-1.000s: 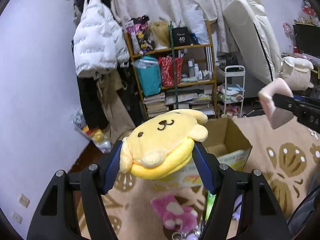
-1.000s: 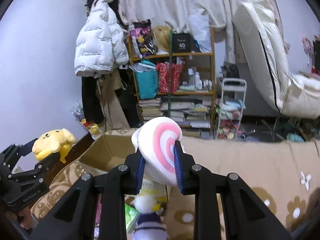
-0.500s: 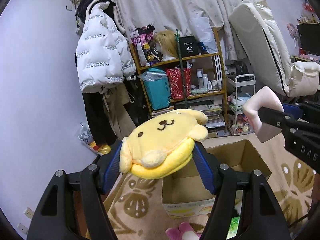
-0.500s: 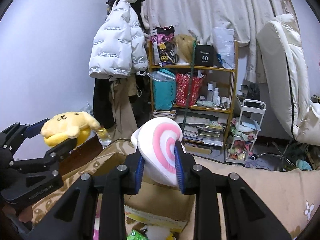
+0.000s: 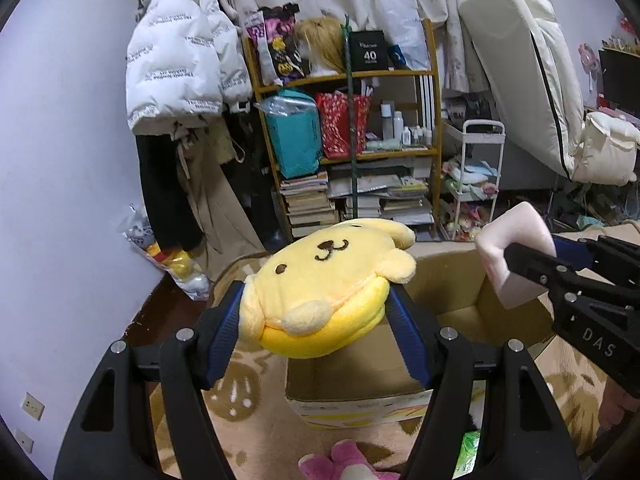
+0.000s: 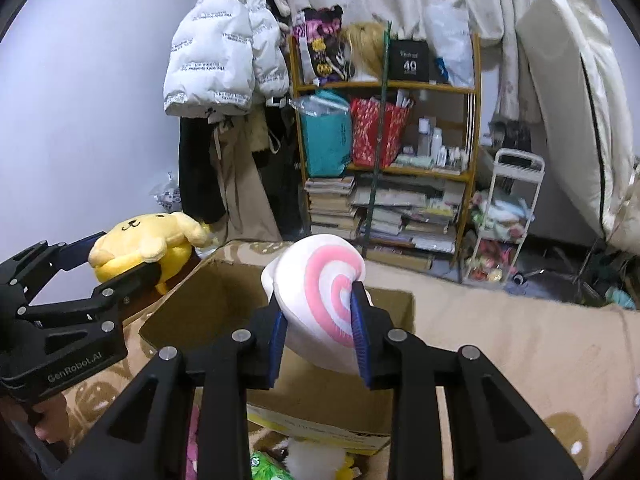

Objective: Organize soft objects
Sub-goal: 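Lift both toys and lower them into the cardboard box, opening both tools, then withdraw both tools from the box back toward the remaining toys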

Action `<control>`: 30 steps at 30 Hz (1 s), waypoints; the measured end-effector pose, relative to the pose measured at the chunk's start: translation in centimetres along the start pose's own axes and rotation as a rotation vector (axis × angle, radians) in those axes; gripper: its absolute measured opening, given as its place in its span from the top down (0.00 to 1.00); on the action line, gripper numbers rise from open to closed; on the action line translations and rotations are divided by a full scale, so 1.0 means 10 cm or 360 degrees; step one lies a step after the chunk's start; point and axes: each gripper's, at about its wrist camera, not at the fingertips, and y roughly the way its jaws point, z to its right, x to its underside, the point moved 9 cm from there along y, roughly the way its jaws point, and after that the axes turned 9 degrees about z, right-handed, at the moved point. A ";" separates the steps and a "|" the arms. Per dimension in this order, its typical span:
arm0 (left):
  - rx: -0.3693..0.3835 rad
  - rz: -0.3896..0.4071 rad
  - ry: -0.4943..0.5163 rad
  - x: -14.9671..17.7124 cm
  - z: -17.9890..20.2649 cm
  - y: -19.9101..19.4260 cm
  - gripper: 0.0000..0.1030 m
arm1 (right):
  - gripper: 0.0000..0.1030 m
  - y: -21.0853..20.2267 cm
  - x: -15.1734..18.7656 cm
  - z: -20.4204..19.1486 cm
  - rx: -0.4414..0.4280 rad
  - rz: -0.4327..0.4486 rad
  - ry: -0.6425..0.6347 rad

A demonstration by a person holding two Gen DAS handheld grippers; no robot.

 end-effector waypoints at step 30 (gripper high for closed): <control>0.0006 -0.0232 0.0056 0.34 0.02 0.04 0.08 | 0.10 -0.05 0.26 0.15 0.0009 -0.0110 0.0089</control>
